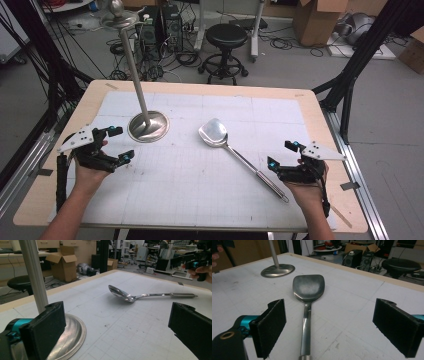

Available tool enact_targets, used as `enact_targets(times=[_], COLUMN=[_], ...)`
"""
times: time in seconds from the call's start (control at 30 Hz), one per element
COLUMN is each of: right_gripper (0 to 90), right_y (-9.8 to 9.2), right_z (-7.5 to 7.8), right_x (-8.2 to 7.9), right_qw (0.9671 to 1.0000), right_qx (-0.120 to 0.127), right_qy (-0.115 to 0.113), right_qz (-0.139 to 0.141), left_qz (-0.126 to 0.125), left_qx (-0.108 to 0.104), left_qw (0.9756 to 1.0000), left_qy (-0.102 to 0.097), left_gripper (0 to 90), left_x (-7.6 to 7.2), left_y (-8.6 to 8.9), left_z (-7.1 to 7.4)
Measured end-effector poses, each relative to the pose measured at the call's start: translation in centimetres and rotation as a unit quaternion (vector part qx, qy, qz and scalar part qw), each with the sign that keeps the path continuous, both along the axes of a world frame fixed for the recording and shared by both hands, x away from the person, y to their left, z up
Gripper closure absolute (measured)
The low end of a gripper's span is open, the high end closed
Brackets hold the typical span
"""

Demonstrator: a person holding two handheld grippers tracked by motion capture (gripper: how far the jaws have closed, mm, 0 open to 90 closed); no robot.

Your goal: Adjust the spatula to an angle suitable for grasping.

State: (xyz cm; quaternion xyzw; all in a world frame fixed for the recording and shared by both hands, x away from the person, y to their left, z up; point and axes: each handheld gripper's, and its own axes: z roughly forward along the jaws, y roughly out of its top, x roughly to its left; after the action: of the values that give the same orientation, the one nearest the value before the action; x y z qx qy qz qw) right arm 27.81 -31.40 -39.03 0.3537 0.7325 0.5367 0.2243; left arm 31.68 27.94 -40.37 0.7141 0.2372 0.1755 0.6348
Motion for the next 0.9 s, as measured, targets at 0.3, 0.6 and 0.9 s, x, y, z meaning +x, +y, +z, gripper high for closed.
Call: enact_targets(times=[0.3,0.6,0.9], right_gripper=[10.3,10.3,10.3], right_y=[0.1,1.6,3.0], right_z=[0.1,0.0,-0.8], right_x=[-0.1,0.1,1.1], right_qw=[1.0000,0.9980,0.9937], right_qx=[-0.008,-0.050,-0.084], right_qy=[0.005,0.031,0.071], right_qz=[-0.002,0.023,0.022], left_qz=[0.000,-0.004,-0.004], left_qx=[0.000,0.006,0.015], left_qw=[1.0000,1.0000,0.9999], left_qy=[-0.002,-0.005,-0.007], left_gripper=[1.7,1.7,1.7], left_x=[-0.1,0.0,0.1], left_y=[0.1,-0.2,-0.4], left_z=[0.1,0.2,0.2])
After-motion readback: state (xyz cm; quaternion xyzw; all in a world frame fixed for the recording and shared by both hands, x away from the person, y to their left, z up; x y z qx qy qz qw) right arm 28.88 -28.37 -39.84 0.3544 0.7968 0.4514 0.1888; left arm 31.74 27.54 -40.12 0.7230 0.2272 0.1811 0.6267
